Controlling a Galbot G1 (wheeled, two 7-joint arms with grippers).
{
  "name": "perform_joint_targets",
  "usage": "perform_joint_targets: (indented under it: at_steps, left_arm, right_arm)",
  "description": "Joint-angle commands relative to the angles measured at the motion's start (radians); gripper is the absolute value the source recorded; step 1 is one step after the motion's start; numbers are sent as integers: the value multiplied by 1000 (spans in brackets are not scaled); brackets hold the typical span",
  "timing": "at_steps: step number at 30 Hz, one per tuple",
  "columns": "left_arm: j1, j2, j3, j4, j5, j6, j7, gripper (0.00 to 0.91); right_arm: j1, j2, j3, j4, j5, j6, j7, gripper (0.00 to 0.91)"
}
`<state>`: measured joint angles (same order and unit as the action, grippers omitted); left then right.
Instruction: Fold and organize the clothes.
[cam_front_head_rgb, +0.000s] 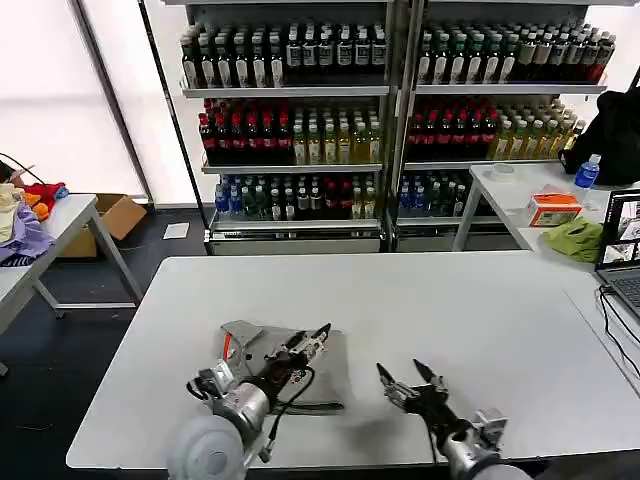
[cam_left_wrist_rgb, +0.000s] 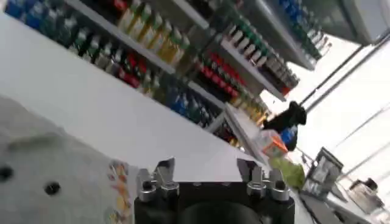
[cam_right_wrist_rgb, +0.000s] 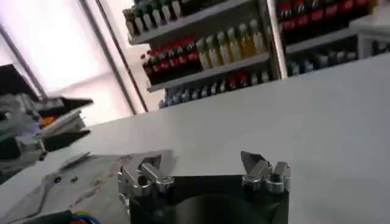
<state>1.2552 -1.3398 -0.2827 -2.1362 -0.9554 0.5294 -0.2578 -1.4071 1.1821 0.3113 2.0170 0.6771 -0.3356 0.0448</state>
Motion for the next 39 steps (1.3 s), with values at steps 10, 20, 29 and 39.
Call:
perform_joint_targets:
  at_steps: [10, 20, 29, 39]
  left_arm:
    - [100, -23, -137, -140, 114, -14, 73, 907]
    - [117, -11, -176, -144, 97, -17, 75, 907]
    - [122, -13, -187, -138, 93, -21, 74, 907]
    - [114, -26, -175, -142, 102, -18, 62, 907]
  right_arm:
    - [272, 115, -359, -215, 67, -91, 123, 0]
    - [172, -10, -177, -85, 63, -62, 25, 0]
    - [65, -257, 122, -74, 150, -152, -83, 0]
    - [-73, -242, 267, 9, -98, -94, -34, 907]
